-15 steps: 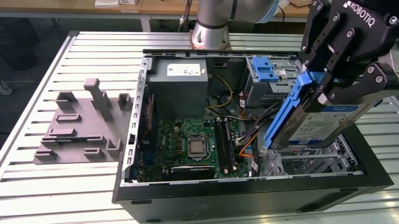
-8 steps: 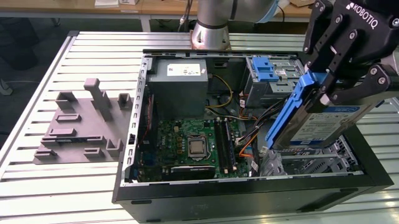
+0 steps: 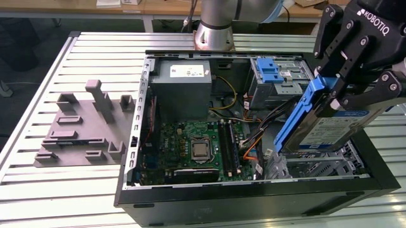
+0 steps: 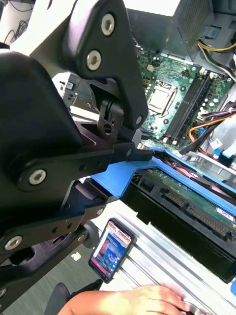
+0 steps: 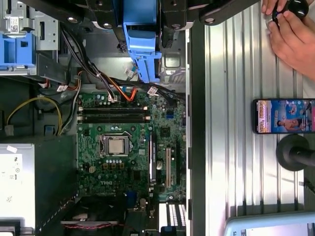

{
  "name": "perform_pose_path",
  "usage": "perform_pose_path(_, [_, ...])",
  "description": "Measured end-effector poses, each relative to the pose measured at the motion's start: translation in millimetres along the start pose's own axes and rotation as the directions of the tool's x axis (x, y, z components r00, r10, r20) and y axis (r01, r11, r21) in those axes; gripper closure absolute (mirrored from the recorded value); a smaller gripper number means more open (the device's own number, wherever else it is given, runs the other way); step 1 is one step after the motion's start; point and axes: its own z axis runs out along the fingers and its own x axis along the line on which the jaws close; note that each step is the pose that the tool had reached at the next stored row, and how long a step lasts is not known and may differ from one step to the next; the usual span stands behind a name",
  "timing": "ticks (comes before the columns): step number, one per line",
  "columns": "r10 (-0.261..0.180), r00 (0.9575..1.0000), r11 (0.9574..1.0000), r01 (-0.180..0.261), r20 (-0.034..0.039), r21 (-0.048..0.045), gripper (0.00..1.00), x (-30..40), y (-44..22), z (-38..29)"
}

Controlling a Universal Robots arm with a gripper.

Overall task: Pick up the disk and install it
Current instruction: 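Insert the disk into the insertion slot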

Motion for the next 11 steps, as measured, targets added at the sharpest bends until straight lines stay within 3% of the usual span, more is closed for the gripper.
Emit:
perform_pose_path(7, [0.0,1.0,1.0,0.0,-0.0002,0.0,0.64,-0.4,-12.7,5.1])
perform_pose_path(11, [0.0,1.0,1.0,0.0,0.0,0.0,0.64,-0.4,-13.1,5.8])
